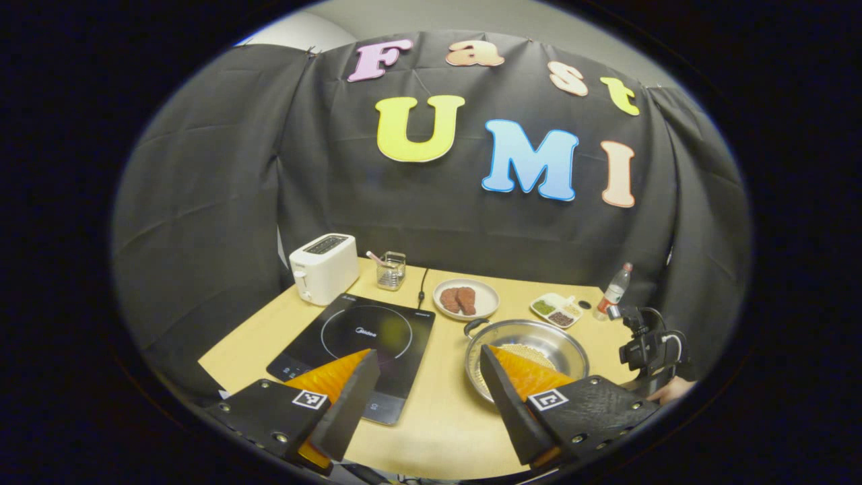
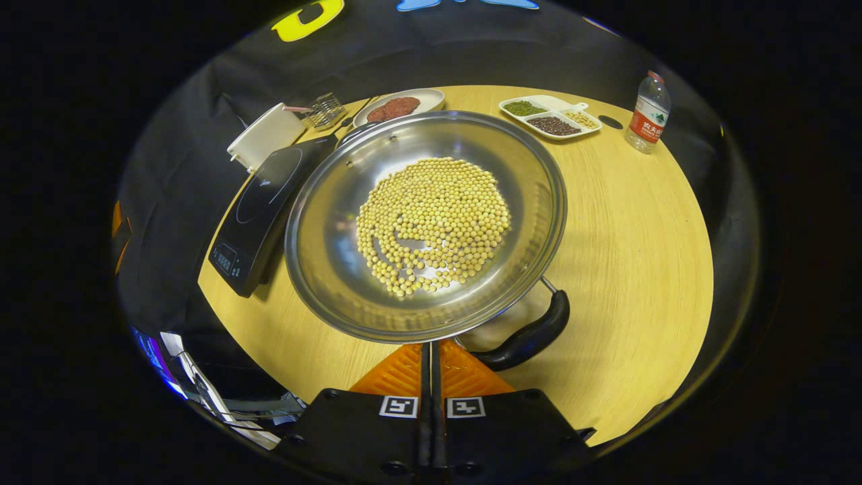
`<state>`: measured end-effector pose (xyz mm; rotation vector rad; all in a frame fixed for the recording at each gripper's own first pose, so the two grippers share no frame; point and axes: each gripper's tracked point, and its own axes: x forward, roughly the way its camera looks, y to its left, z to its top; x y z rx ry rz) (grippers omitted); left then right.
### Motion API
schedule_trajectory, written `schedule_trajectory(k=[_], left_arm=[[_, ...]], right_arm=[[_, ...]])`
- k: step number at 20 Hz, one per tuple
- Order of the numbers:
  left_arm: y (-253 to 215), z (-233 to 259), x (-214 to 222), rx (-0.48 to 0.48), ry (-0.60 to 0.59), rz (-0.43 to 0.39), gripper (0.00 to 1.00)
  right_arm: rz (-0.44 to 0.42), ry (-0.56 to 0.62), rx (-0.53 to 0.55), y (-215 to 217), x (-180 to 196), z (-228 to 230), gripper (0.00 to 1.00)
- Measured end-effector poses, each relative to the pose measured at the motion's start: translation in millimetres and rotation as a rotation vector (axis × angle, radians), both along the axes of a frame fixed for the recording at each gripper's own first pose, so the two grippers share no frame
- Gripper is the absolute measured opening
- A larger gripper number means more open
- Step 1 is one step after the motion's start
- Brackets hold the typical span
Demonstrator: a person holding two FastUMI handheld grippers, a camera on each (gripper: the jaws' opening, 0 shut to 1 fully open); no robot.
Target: First push the handle of the pot to place it horizontally, then grasp the pot with both hands and set it on the induction cooktop.
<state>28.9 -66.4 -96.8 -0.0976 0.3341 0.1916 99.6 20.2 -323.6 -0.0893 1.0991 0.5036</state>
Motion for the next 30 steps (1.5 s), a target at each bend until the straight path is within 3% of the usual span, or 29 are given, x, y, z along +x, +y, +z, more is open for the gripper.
schedule_trajectory(k=[12,30], left_arm=[[-7,1,3,0.003,0.033,0.022,0.92],[-16,3,6,0.058,0.074,0.033,0.92]], right_arm=[[-0.038,-0.022,-0.044,-48,39,-1,0.02],[-0.112,-0.028,0.035,-82,92,0,0.02]])
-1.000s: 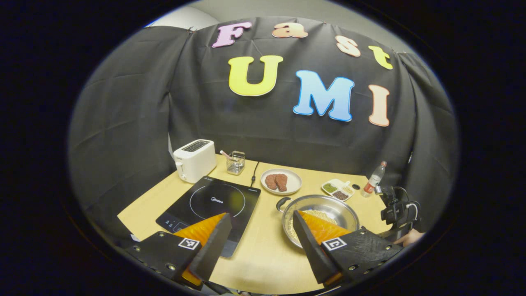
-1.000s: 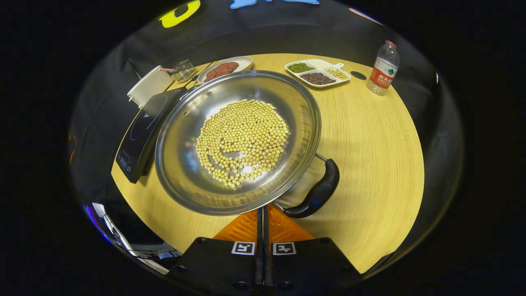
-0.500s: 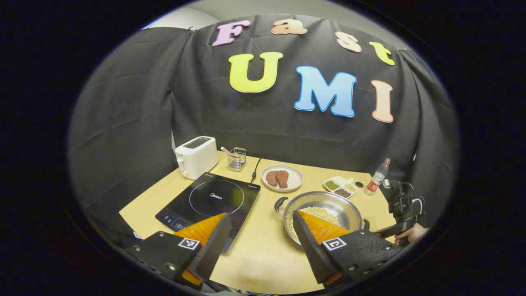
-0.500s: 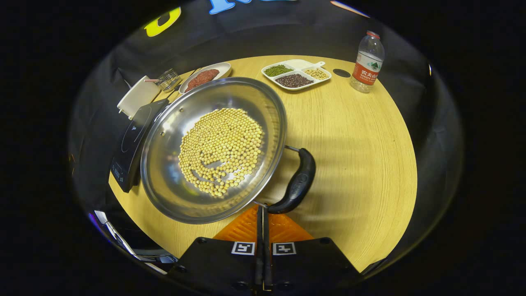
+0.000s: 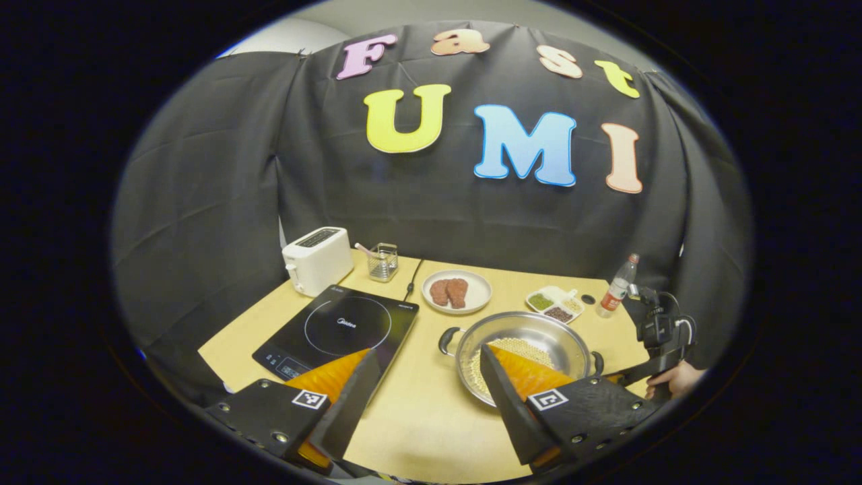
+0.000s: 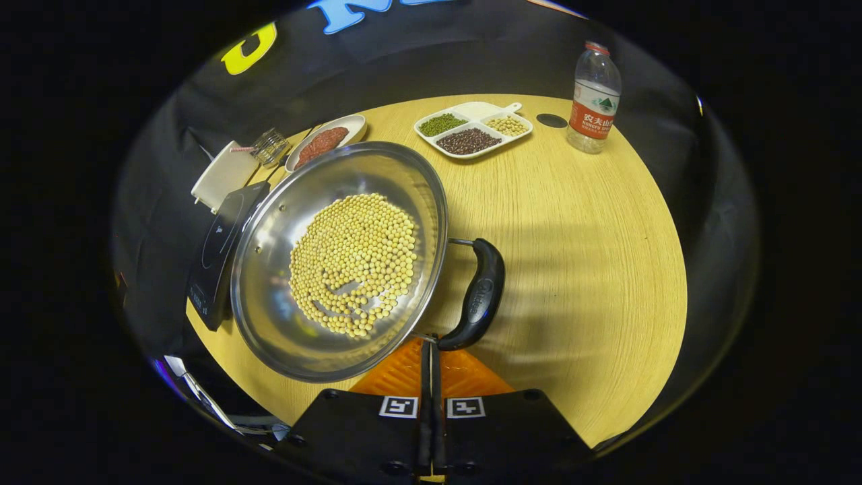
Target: First push the handle of the pot to place it horizontally, then grasp the pot with both hands and set it on the induction cooktop.
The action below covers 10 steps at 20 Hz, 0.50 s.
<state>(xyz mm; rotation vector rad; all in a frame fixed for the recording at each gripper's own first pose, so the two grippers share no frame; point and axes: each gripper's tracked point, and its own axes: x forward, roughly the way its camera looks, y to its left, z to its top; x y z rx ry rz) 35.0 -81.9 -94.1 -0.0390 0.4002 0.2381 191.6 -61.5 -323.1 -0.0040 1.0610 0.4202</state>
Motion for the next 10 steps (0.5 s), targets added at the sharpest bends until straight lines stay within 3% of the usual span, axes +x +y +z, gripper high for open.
schedule_trajectory(k=[5,10], left_arm=[[-1,3,1,0.015,-0.004,-0.009,0.89],[-4,2,4,0.002,-0.001,-0.039,0.92]], right_arm=[[-0.036,-0.028,0.013,-4,15,2,0.02],[-0.129,-0.044,0.043,-6,25,10,0.02]])
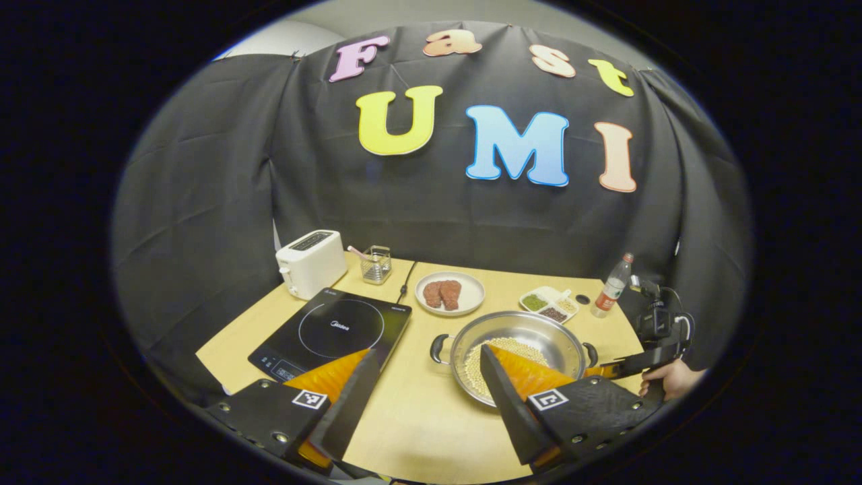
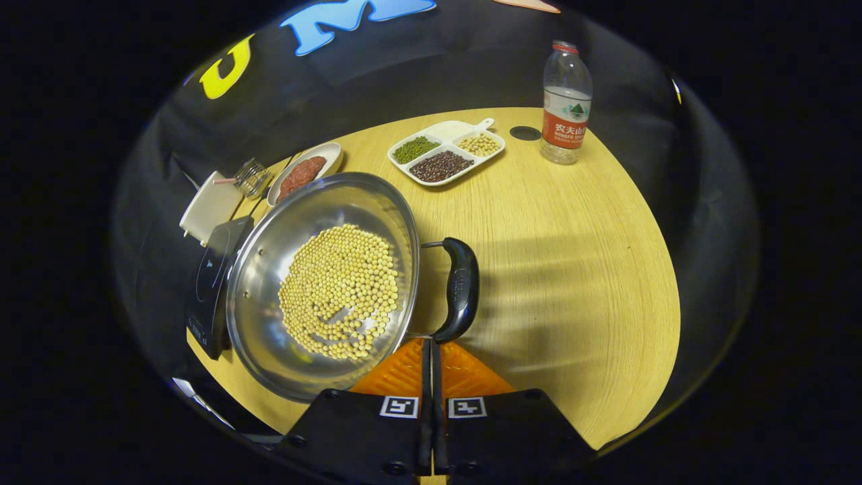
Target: First push the handle of the pot to place it horizontally, then grasp the pot with both hands and set it on the induction cooktop.
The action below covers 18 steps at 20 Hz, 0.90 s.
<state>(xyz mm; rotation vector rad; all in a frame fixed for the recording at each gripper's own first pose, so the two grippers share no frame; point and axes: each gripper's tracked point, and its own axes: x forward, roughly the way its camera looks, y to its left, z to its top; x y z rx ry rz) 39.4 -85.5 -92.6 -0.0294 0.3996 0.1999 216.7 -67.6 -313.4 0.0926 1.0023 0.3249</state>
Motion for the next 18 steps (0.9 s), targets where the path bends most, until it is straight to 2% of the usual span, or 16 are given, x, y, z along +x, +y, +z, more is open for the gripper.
schedule_trajectory(k=[3,4,6,7,8,9,11,12,15,18], left_arm=[[0,-1,1,-0.006,0.003,-0.023,0.89],[-1,-1,1,-0.010,0.004,-0.033,0.92],[-2,-4,5,-0.023,0.016,-0.063,0.92],[-3,-6,5,-0.035,0.029,-0.082,0.92],[-6,-8,6,-0.052,0.043,-0.101,0.90],[-11,-13,6,-0.076,0.063,-0.122,0.89],[-19,-18,2,-0.128,0.106,-0.155,0.92],[-24,-21,-1,-0.160,0.131,-0.170,0.90],[-38,-29,-7,-0.240,0.203,-0.205,0.92],[-43,-36,-13,-0.266,0.278,-0.253,0.92]], right_arm=[[-0.018,-0.017,-0.028,-5,-5,8,0.00],[-0.027,-0.032,-0.031,-8,-8,14,0.05],[-0.068,-0.067,-0.028,-12,-9,31,0.23],[-0.089,-0.081,-0.011,-13,-8,42,0.41],[-0.108,-0.094,0.008,-13,-8,52,0.53],[-0.128,-0.111,0.018,-14,-5,61,0.75],[-0.165,-0.140,0.029,-15,2,72,0.95],[-0.178,-0.154,0.029,-16,7,78,0.98],[-0.209,-0.163,0.019,-22,22,83,0.98],[-0.236,-0.142,0.048,-23,34,81,0.98]])
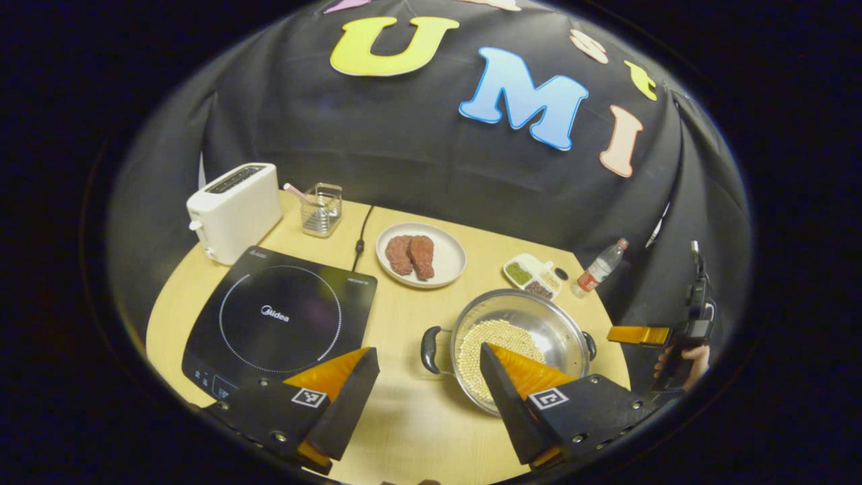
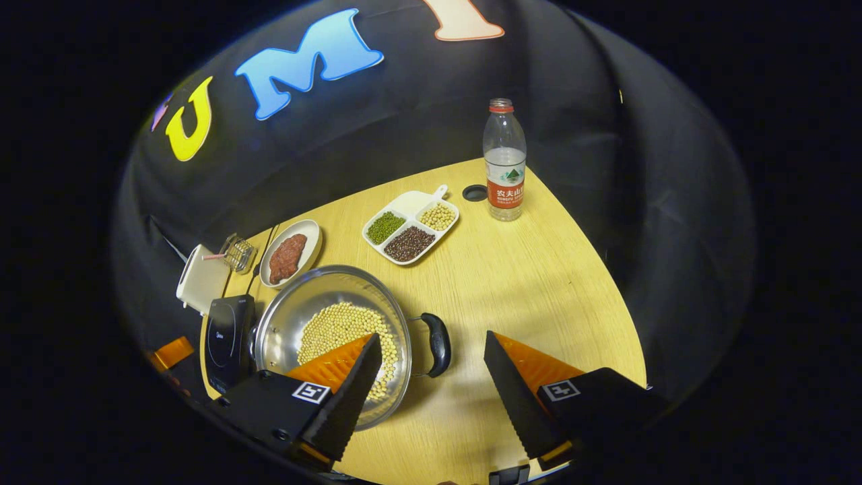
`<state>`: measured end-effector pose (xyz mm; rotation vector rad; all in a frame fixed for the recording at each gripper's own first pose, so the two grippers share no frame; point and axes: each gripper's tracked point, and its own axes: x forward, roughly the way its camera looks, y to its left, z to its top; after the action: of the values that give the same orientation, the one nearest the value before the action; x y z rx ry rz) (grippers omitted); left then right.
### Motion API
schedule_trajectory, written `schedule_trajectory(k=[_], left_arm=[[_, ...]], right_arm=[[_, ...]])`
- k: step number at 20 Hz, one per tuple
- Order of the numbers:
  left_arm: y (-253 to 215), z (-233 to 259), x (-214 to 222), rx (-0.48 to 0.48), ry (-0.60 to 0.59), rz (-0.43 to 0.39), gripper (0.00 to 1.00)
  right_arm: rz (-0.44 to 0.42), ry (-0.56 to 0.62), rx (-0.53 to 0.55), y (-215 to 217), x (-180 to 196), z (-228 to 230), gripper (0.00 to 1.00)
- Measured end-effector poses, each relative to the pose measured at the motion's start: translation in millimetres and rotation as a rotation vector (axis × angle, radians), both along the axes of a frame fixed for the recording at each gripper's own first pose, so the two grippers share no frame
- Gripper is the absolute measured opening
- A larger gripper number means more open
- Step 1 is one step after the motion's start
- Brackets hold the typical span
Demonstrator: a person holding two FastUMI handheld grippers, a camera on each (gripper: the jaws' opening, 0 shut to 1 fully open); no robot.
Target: First push the handle of the pot to place it horizontally, then grasp the pot with both hands and set it on the induction cooktop.
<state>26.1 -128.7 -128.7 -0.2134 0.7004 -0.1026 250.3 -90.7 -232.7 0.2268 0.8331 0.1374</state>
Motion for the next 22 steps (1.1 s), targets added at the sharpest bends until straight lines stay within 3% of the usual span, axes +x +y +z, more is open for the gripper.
schedule_trajectory(k=[6,18,20,21,22], left_arm=[[-12,-12,-15,-0.054,0.118,-0.082,0.93],[-21,-28,-22,-0.082,0.238,-0.075,0.93],[-25,-36,-19,-0.085,0.245,-0.079,0.92],[-26,-40,-18,-0.085,0.248,-0.077,0.92],[-26,-41,-17,-0.092,0.254,-0.078,0.80]], right_arm=[[0.025,0.048,0.022,8,22,-28,0.98],[0.152,0.121,-0.011,39,31,-96,0.98],[0.156,0.123,0.002,44,32,-102,0.96],[0.158,0.127,0.017,47,32,-104,0.89],[0.152,0.126,0.016,46,33,-106,0.85]])
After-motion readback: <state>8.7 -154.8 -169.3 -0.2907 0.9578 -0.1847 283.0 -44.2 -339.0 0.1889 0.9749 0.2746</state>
